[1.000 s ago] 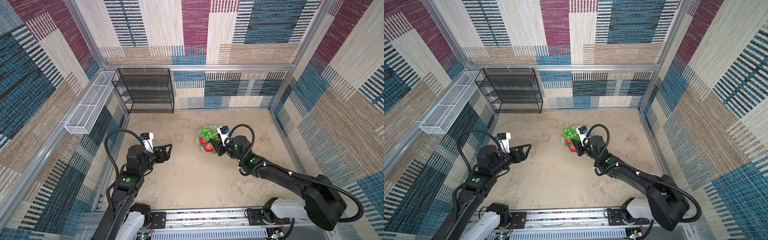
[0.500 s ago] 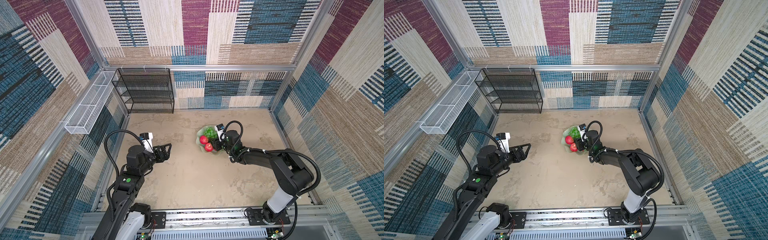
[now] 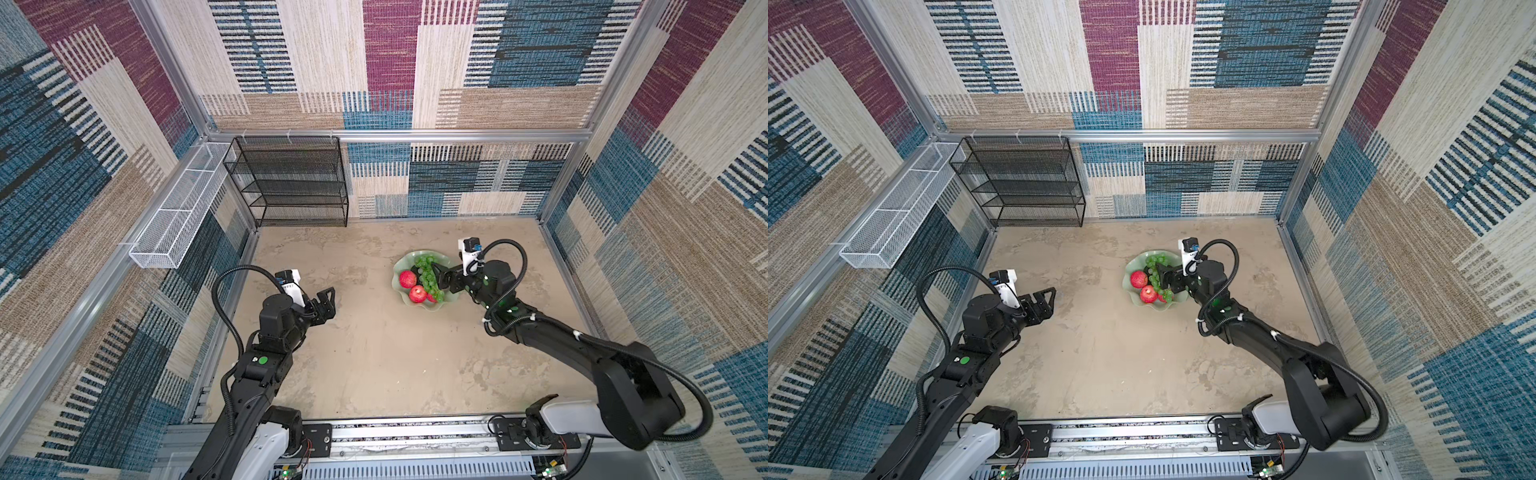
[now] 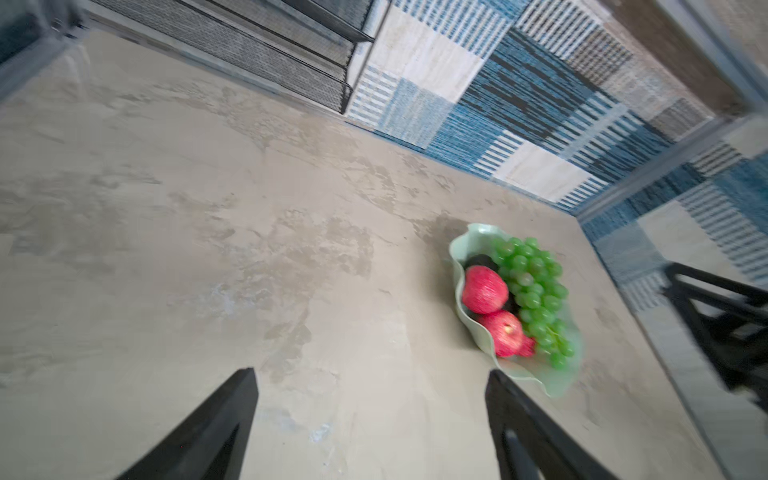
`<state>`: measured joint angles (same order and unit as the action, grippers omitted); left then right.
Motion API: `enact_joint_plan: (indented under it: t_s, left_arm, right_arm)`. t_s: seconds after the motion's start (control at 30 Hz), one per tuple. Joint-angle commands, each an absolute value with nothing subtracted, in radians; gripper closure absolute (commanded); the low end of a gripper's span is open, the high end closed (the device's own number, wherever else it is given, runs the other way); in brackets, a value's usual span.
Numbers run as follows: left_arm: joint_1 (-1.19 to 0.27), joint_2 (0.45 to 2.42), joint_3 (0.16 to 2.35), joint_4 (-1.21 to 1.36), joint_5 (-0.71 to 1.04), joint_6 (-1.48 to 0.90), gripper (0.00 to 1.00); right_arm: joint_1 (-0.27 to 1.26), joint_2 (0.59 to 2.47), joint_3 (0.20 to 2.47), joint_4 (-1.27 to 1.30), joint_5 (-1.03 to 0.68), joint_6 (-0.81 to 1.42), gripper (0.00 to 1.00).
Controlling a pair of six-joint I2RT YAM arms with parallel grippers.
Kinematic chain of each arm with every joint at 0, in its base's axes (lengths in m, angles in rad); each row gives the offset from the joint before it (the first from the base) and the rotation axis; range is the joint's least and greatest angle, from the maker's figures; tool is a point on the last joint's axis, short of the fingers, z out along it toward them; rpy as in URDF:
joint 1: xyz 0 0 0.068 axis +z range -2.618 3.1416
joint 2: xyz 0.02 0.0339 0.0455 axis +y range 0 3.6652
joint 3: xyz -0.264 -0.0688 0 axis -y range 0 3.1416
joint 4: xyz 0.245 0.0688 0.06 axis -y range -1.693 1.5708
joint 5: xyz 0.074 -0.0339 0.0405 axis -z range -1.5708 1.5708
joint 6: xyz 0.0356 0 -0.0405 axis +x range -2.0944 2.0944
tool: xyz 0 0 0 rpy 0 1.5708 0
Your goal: Place and organize the fake fruits in the fruit bowl
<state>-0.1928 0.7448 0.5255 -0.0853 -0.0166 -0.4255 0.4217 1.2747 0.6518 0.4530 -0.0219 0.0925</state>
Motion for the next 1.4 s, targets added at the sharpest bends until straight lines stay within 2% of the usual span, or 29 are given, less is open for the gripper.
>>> enact_joint_plan:
  t_s: [0.0,0.1,0.17,0.37,0.57,0.67,0.7,0.73,0.77,0.8,0.87,0.93,1.0,1.03,1.1,1.13,1.37]
  left_arm:
    - [-0.192,0.796,0.407,0.222,-0.323,-0.256,0.08]
    - [-0.186,0.886,0.34,0.396,-0.394,-0.102,0.08]
    - [-0.169,0.928,0.289,0.483,-0.379,-0.048,0.08]
    - [-0.008,1.054,0.186,0.686,-0.214,-0.084,0.08]
    - [0.006,1.262,0.214,0.917,-0.157,-0.045,0.08]
    - [0.011,1.475,0.257,1.061,-0.135,-0.029,0.07]
    - [0.011,1.551,0.264,1.155,-0.123,-0.011,0.03]
    - [0.011,1.555,0.282,1.12,-0.108,-0.003,0.01]
    - [0.011,1.492,0.324,0.924,-0.115,-0.028,0.01]
    - [0.011,1.482,0.35,0.87,-0.136,-0.036,0.01]
    - [0.011,1.55,0.362,0.95,-0.194,-0.04,0.01]
    - [0.011,1.507,0.413,0.781,-0.207,-0.065,0.01]
    - [0.009,1.541,0.387,0.894,-0.205,-0.043,0.01]
    - [0.009,1.519,0.389,0.848,-0.207,-0.057,0.01]
    - [0.009,1.525,0.388,0.867,-0.209,-0.055,0.01]
    - [0.009,1.537,0.382,0.9,-0.209,-0.046,0.01]
    - [0.007,1.543,0.419,0.835,-0.162,-0.028,0.01]
  right_arm:
    - [0.379,1.152,0.547,0.483,0.139,0.109,0.0]
    - [0.306,1.056,0.418,0.549,0.275,0.107,0.0]
    - [0.281,1.025,0.342,0.625,0.404,0.097,0.0]
    - [0.213,1.149,0.218,0.882,0.51,0.03,0.0]
    - [0.113,1.281,0.117,1.204,0.346,0.026,0.0]
    - [0.099,1.352,0.13,1.281,0.318,-0.017,0.0]
    - [0.096,1.373,0.133,1.3,0.316,-0.026,0.0]
    - [0.087,1.395,0.135,1.314,0.3,-0.021,0.0]
    - [0.076,1.424,0.13,1.349,0.263,-0.02,0.0]
    - [0.074,1.459,0.127,1.383,0.242,-0.021,0.0]
    - [0.07,1.495,0.156,1.368,0.197,-0.037,0.0]
    - [0.056,1.499,0.166,1.343,0.17,-0.028,0.0]
    - [0.055,1.571,0.164,1.439,0.162,-0.04,0.0]
    - [0.052,1.534,0.18,1.339,0.158,-0.026,0.0]
    - [0.048,1.556,0.177,1.388,0.158,-0.03,0.0]
    - [0.047,1.536,0.186,1.332,0.161,-0.019,0.0]
    - [0.046,1.544,0.183,1.353,0.16,-0.021,0.0]
